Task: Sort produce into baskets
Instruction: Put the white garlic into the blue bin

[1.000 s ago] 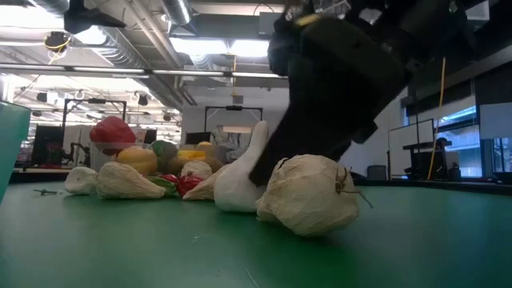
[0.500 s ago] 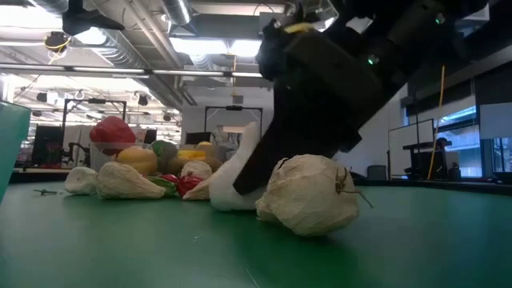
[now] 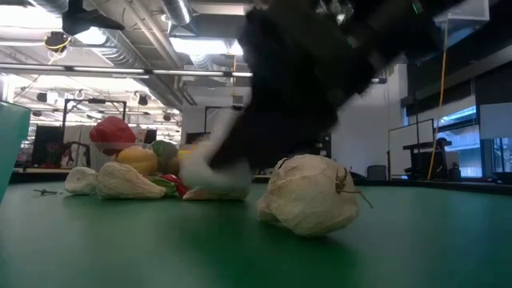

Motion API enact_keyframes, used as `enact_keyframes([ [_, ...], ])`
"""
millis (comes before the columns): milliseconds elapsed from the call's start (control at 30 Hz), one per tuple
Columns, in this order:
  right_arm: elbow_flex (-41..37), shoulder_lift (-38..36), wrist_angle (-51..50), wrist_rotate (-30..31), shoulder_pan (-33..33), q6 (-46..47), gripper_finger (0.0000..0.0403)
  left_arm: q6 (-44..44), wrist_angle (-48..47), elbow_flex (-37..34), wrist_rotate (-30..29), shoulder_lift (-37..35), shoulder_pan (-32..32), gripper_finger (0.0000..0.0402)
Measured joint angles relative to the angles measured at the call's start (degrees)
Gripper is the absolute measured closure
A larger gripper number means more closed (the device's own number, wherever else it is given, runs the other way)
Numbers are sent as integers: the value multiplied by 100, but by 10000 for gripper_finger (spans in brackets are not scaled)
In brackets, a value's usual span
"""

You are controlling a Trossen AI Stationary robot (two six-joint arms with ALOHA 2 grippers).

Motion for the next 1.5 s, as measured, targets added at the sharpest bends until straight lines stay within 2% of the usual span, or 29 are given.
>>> enact_keyframes([
  [167, 954, 0, -472, 155, -8, -888, 205, 1, 0, 0, -11, 0, 0, 15],
  [367, 2204, 119, -606, 237, -314, -1947, 207, 1, 0, 0, -98, 0, 0, 15],
  [567, 3584, 791, -711, -289, -652, -2398, 205, -53, 4, 0, -105, 0, 0, 15],
  [733, 4839, 1477, -788, -770, -664, -2800, 204, -114, 4, 0, -103, 2, 0, 15],
  [867, 5715, 2112, -861, -1187, -662, -2823, 204, -120, 2, 0, -103, 0, 0, 15],
  [1033, 6553, 2766, -754, -1416, -664, -2826, 204, -178, -38, 0, -103, -2, 0, 15],
  [1167, 6507, 3065, -90, -1663, -671, -2813, 204, -259, -82, 0, -103, 0, 0, 15],
  [1333, 6500, 3278, 81, -1723, -667, -2809, 204, -274, -90, 0, -103, 0, 0, 15],
  [1500, 6502, 3518, 721, -1938, -667, -2763, 204, -297, -90, 0, -103, 0, 0, 15],
])
